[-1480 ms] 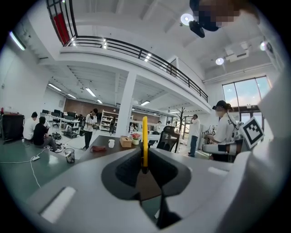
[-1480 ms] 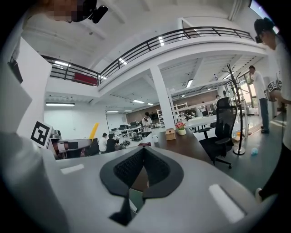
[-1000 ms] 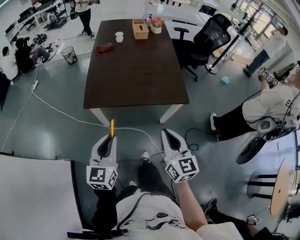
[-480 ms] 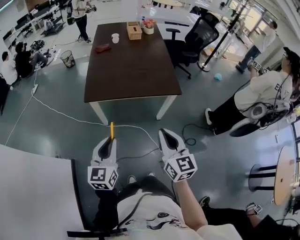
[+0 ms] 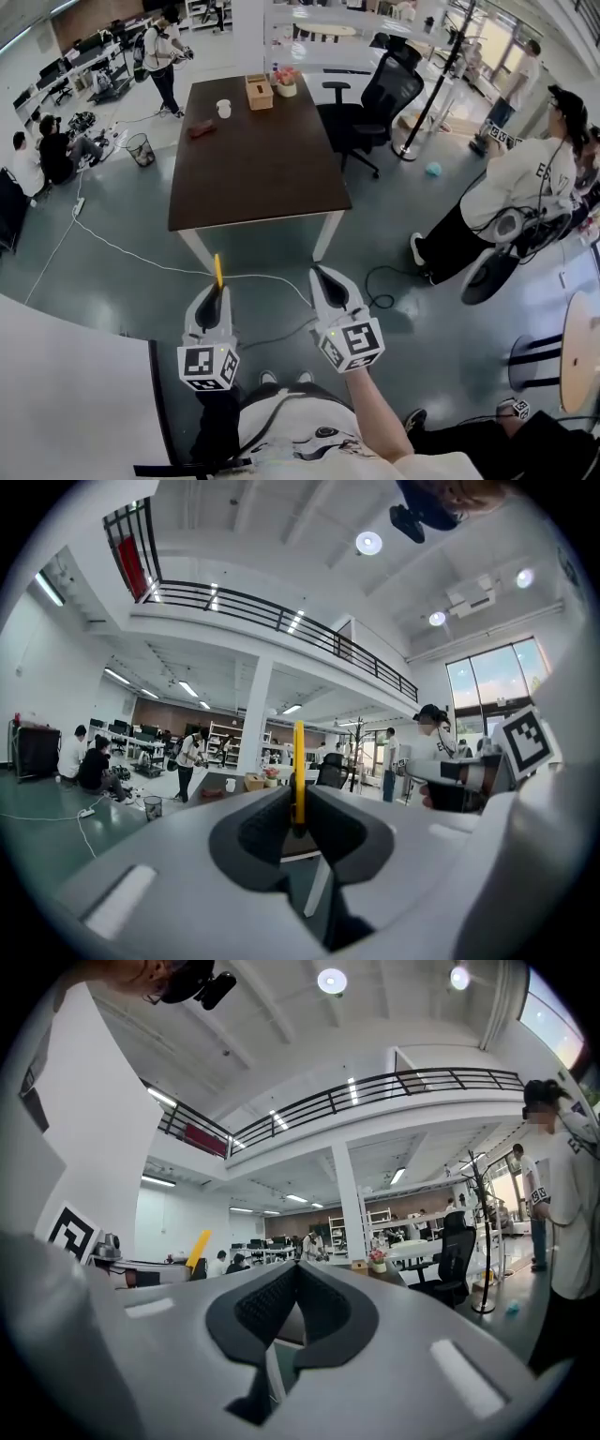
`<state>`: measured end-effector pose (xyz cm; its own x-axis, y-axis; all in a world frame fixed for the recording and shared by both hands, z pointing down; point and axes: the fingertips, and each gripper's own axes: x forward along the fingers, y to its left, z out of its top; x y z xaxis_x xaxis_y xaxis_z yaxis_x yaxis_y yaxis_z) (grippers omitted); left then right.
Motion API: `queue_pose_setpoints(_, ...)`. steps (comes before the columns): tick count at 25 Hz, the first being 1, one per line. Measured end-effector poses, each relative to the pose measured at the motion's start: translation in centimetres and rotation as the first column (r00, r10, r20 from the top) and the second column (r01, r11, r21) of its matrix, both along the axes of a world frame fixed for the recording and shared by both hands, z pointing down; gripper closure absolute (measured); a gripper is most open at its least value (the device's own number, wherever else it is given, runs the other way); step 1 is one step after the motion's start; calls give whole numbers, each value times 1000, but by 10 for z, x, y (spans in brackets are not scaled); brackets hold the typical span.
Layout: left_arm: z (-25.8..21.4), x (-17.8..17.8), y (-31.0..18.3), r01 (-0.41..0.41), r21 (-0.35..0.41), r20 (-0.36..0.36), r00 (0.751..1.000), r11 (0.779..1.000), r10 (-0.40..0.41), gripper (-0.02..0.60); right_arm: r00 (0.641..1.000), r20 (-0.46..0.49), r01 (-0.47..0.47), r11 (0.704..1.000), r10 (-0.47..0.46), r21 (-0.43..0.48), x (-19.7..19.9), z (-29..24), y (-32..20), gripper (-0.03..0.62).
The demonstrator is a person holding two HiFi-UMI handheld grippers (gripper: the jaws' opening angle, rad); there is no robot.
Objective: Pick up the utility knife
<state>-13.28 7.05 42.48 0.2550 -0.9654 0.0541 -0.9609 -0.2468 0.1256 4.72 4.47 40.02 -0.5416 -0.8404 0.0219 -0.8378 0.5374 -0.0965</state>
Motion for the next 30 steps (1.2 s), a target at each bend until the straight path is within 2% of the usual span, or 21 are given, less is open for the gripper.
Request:
queue_pose_setpoints(4,-7,3,-7,10,24,32,999,1000,-11,535,1000,-1,8,1000,-8,14,-1,-4,-4,594)
queue_pose_setpoints(16,-22,7,-30,23,80,58,998,997,-28,535,1000,-13,-8,999,9,51,4,-10,-15,595)
queue_pose_setpoints(30,-21,19,-43,3,75,69,998,997,-8,535,1000,-18,-2,999,3,50,9,-8,-25,595)
